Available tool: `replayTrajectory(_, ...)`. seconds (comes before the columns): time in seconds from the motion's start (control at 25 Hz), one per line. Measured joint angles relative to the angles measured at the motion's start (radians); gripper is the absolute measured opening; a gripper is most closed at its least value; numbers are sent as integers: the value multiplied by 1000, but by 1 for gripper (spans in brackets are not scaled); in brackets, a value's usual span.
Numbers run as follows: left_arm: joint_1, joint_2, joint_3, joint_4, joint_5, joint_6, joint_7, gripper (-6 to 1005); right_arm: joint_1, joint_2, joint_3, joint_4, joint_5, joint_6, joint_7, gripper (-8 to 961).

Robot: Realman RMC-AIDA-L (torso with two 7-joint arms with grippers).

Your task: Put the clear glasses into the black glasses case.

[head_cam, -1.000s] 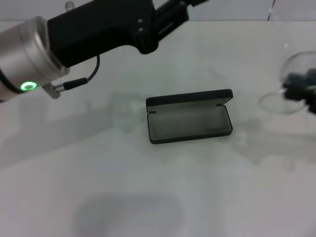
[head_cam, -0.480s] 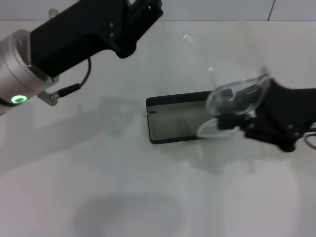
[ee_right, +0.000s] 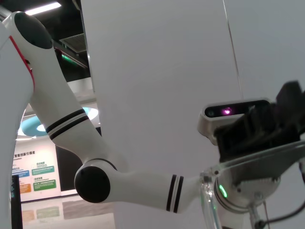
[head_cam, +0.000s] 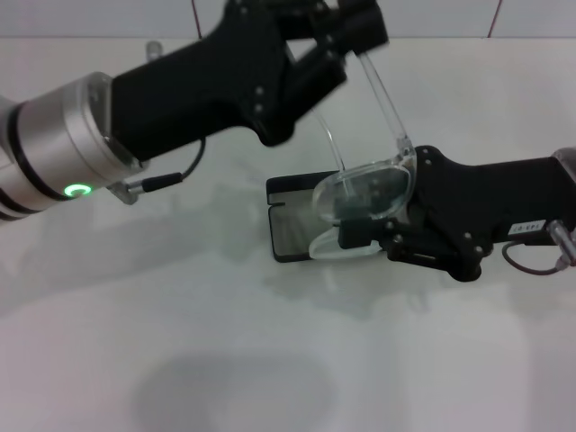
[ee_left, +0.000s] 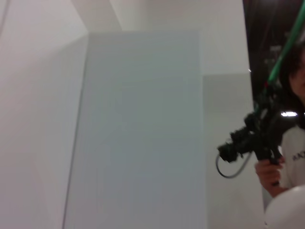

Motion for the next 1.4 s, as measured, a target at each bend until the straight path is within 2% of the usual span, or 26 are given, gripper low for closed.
replayTrajectory(0.96,-35,10,-8,-17,124,21,-34,126,18,-10,5,-1,12,5,-26,118)
replayTrajectory(1.4,-46,29,-9,-17,126,58,-35,125,18,-11,5,-2,12,16,-39,118)
